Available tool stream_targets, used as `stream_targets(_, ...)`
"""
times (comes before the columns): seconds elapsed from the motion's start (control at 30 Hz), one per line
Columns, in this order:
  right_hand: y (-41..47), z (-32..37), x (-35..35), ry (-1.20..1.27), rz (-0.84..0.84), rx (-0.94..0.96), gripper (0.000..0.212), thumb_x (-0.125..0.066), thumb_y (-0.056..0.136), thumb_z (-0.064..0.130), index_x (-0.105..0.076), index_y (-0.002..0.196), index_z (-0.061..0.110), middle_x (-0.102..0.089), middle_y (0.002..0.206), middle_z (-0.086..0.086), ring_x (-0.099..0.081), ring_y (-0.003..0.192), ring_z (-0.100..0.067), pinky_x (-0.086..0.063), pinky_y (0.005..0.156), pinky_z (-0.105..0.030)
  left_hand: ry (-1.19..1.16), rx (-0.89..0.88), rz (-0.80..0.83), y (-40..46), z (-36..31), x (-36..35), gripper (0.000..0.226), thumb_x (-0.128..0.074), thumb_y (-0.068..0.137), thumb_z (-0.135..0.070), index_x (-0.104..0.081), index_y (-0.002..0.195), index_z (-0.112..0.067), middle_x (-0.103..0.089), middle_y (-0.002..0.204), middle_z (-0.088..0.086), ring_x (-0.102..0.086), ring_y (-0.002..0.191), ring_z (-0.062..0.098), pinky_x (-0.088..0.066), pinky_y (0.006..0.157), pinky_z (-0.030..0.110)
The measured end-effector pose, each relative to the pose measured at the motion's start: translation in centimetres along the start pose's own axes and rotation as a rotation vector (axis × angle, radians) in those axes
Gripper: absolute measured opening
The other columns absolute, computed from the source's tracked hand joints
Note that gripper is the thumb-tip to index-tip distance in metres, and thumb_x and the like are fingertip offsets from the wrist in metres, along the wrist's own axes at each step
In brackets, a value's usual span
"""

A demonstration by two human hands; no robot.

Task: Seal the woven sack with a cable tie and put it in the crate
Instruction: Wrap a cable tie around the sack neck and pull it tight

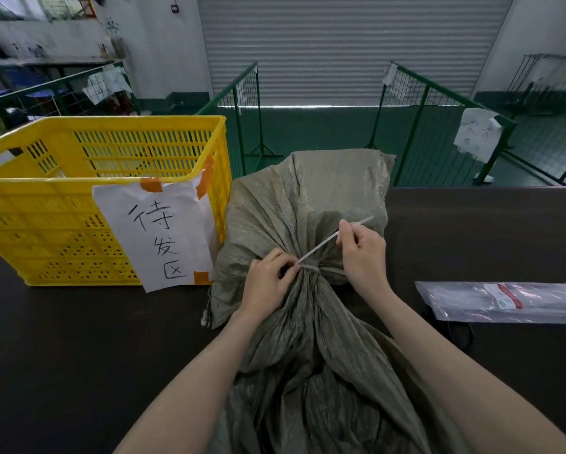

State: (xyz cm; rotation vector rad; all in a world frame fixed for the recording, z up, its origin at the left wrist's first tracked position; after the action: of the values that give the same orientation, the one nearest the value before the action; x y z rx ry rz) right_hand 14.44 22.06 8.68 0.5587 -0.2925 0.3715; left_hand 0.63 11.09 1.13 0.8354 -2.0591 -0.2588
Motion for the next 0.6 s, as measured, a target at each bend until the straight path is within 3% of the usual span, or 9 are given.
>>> stream_targets(0.13, 0.1, 0.2, 1.0, 0.009, -0.036, -0.019, 0.046, -0.046, 0.098, 0.022, -0.051, 0.059, -0.001, -0.036, 0.045, 0.006, -0.034, 0.042, -0.008, -0.028, 0.049, -0.024, 0.047, 0.036, 0.023, 0.1, 0.1, -0.4, 0.017, -0.058, 0.094, -0.032, -0.07, 0.097, -0.02, -0.058, 0.09, -0.01, -0.053, 0.07, 0.009, -0.034, 0.072, 0.032)
stream_targets(0.3, 0.0, -0.3, 0.2, 0.095, 0.067, -0.104, 0.045, -0.047, 0.097, 0.026, -0.049, 0.056, 0.007, -0.038, 0.046, 0.001, -0.032, 0.042, -0.008, -0.028, 0.05, -0.028, 0.108, 0.09, 0.068, 0.2, -0.2, -0.5, 0.018, -0.056, 0.095, -0.03, -0.068, 0.099, -0.018, -0.051, 0.09, -0.012, -0.055, 0.076, 0.014, -0.028, 0.072, 0.03)
stream_targets(0.43, -0.1, 0.8, -1.1, 0.021, 0.154, -0.034, 0.048, -0.05, 0.096, 0.027, -0.051, 0.064, -0.009, -0.04, 0.05, -0.007, -0.034, 0.047, -0.012, -0.03, 0.051, -0.032, 0.144, 0.105, 0.045, 0.1, -0.5, -0.6, 0.017, -0.059, 0.093, -0.03, -0.069, 0.099, -0.017, -0.057, 0.093, -0.006, -0.058, 0.081, 0.016, -0.036, 0.074, 0.033)
stream_targets(0.6, 0.1, 2.3, -0.9, -0.045, 0.122, 0.102, 0.046, -0.049, 0.097, 0.019, -0.052, 0.06, -0.009, -0.037, 0.042, 0.001, -0.037, 0.044, -0.012, -0.03, 0.049, -0.031, 0.011, 0.164, -0.009, -0.1, -0.4, -0.6, 0.014, -0.065, 0.089, -0.029, -0.071, 0.092, -0.017, -0.052, 0.085, -0.012, -0.056, 0.072, 0.014, -0.049, 0.073, 0.043)
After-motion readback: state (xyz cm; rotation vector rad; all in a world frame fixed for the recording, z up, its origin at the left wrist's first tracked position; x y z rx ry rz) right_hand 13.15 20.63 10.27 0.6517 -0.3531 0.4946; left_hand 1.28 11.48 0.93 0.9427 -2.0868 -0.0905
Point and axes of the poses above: each hand's wrist, its own y-axis towards the middle knuckle, its own x-axis out of the back of the hand, z = x × y, the point moved 5 cm from there along y, towards the middle knuckle
